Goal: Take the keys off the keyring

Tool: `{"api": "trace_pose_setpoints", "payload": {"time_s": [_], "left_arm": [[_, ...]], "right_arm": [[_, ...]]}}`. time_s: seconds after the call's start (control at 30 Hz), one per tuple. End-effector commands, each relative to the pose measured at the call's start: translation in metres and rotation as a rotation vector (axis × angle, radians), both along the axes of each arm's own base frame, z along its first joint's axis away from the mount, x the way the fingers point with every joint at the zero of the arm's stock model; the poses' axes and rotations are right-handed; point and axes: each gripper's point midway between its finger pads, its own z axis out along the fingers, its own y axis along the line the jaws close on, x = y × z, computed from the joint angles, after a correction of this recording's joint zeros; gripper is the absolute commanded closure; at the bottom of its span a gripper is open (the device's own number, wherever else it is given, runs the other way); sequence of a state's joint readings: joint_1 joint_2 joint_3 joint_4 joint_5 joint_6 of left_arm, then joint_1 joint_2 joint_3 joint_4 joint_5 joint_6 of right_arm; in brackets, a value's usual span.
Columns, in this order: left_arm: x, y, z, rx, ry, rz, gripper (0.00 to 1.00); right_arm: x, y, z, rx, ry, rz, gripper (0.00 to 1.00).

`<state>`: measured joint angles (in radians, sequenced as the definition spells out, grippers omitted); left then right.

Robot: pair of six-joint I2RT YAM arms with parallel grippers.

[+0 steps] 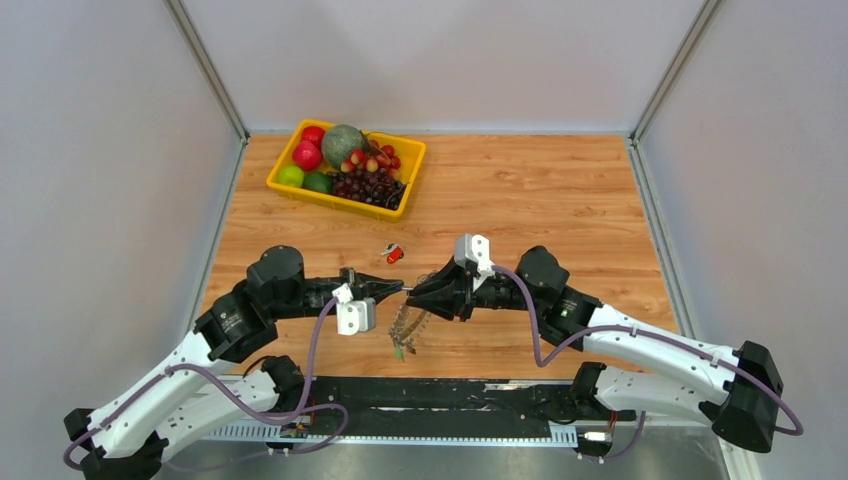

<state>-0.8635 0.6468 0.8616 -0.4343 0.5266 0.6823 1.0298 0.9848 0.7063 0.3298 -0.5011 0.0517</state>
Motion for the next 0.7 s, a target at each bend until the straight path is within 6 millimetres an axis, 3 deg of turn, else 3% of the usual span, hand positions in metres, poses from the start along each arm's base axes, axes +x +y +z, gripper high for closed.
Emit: {"api": "trace_pose_setpoints", "payload": {"time_s": [0.0,0.13,0.27,0.5,0.67], "left_arm": [[-0.005,-0.003,0.022,-0.079,-0.043,-0.03,1.0],[-0.005,-0.001,0.023,-0.084,-0.049,-0.022,1.0],[-0.005,0.0,0.023,-0.086,-0.049,-0.019,1.0],[0.015,0.004,0.022,-0.087,0.054,0.125,1.0],[0.019,0.004,0.013,-0.097,0.149,0.177,1.0]], "right_arm": [[0.011,0.002,0.033,0.079,-0.009,-0.046,0.76],[0.015,0.001,0.03,0.077,0.0,-0.07,0.79],[0.019,0.001,0.03,0.078,0.001,-0.082,1.0],[0.005,-0.007,0.034,0.113,-0.059,-0.03,1.0],[-0.002,-0.02,0.04,0.175,-0.113,-0.036,1.0]]}}
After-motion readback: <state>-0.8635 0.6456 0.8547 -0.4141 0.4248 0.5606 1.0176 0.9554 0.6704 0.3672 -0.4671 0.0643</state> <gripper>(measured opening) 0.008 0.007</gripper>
